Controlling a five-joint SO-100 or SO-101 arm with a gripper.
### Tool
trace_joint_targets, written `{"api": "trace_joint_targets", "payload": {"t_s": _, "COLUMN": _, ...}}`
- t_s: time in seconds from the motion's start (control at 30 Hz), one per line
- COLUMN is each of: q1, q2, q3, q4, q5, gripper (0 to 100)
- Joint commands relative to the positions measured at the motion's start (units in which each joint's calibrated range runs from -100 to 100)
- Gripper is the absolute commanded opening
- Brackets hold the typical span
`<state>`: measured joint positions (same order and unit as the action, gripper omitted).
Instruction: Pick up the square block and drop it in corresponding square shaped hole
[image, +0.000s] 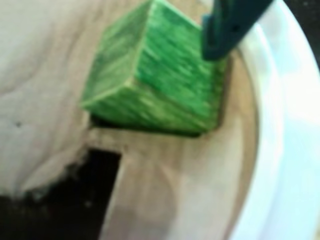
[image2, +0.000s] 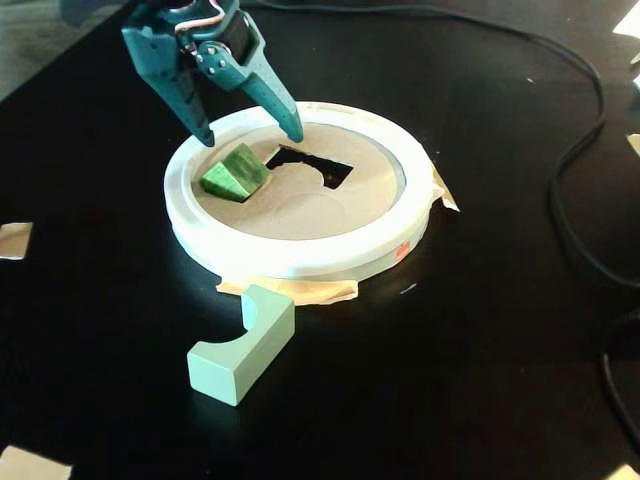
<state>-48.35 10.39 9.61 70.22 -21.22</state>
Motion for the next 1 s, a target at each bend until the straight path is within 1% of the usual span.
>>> {"api": "trace_joint_targets", "payload": {"t_s": 0.0, "q1": 2.78, "q2": 0.76, "q3": -3.15, "q4": -1.43, "q5": 0.29, "gripper": 81}}
{"api": "trace_joint_targets", "payload": {"t_s": 0.13, "q1": 2.78, "q2": 4.88, "q3": -3.97, "q4": -2.24, "q5": 0.29, "gripper": 81}}
{"api": "trace_joint_targets", "payload": {"t_s": 0.3, "q1": 2.41, "q2": 7.39, "q3": -3.24, "q4": -6.05, "q5": 0.29, "gripper": 81}}
{"api": "trace_joint_targets", "payload": {"t_s": 0.63, "q1": 2.66, "q2": 6.41, "q3": -3.51, "q4": -4.64, "q5": 0.24, "gripper": 81}}
{"api": "trace_joint_targets", "payload": {"t_s": 0.8, "q1": 1.29, "q2": 4.44, "q3": -3.24, "q4": -4.54, "q5": -0.15, "gripper": 82}}
{"api": "trace_joint_targets", "payload": {"t_s": 0.87, "q1": 1.29, "q2": 2.2, "q3": -2.97, "q4": -2.84, "q5": -0.15, "gripper": 82}}
{"api": "trace_joint_targets", "payload": {"t_s": 0.9, "q1": 1.41, "q2": -0.49, "q3": -3.33, "q4": 1.68, "q5": -0.15, "gripper": 82}}
{"api": "trace_joint_targets", "payload": {"t_s": 0.97, "q1": 2.28, "q2": -3.72, "q3": -3.79, "q4": 6.9, "q5": -0.2, "gripper": 82}}
